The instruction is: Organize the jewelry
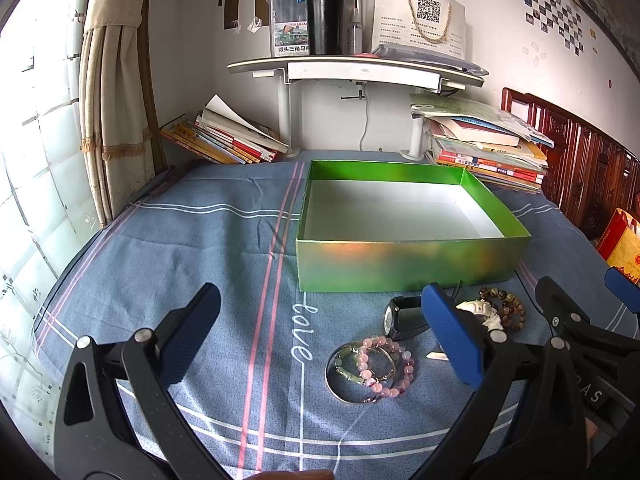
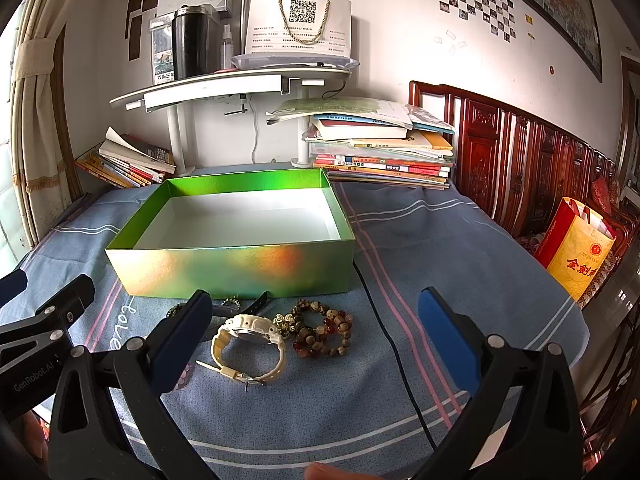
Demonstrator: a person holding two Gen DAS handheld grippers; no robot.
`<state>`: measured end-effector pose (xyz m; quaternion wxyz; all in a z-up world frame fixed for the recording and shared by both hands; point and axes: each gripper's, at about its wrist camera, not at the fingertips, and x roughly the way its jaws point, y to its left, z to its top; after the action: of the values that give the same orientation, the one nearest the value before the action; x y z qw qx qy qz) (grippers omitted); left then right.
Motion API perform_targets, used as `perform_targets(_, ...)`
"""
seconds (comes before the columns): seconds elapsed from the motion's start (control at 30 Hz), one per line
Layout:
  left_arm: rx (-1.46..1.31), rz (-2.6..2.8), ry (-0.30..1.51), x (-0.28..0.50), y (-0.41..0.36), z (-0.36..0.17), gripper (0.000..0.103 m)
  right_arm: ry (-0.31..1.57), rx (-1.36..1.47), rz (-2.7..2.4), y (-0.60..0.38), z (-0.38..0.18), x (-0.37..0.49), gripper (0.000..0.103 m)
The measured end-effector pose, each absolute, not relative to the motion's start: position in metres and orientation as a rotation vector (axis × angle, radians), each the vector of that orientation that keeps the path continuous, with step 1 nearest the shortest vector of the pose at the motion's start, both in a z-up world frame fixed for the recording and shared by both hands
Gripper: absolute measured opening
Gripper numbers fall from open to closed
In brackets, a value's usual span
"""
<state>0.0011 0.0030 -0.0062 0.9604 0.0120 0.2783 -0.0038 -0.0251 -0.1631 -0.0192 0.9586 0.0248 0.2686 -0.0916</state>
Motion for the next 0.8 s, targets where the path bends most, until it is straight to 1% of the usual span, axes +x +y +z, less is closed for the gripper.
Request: perform_targets(0.8,0.024,-0.008,0.568,-0.0008,0.0059,-0.0122,0.099,0.551,0.055,-0.184,-0.1618,-0.0238,-0.0247,0.101)
